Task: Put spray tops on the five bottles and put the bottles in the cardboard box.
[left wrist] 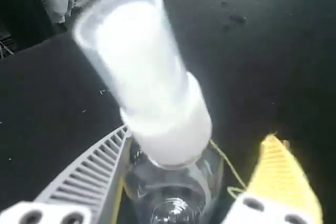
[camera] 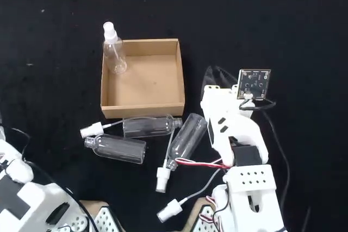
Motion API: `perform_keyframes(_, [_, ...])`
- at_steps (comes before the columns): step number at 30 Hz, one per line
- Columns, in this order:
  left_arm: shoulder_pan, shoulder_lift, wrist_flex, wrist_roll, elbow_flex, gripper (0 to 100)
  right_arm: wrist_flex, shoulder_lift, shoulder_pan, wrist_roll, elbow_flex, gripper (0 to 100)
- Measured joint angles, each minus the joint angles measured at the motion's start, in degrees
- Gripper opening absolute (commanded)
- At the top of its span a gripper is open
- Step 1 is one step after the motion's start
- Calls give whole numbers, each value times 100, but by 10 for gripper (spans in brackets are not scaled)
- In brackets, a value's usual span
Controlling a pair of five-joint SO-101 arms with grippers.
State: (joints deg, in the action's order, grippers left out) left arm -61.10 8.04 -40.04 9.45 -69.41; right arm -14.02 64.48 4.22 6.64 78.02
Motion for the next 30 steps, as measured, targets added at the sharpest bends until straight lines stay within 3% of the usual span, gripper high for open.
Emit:
perform_keyframes(6, [-26,0,0,9,0,216,0,0,0,0,0,36])
perform_keyframes(11, [-26,0,0,9,0,18,0,0,0,0,0,36])
perform_keyframes(13, [-26,0,0,-9,0,54,0,0,0,0,0,36])
perform_keyframes(20, [211,255,0,9,-176,28,0,0,0,0,0,36])
perform_keyframes(30, [1749,3095,229,9,-1222,28,0,0,0,0,0,36])
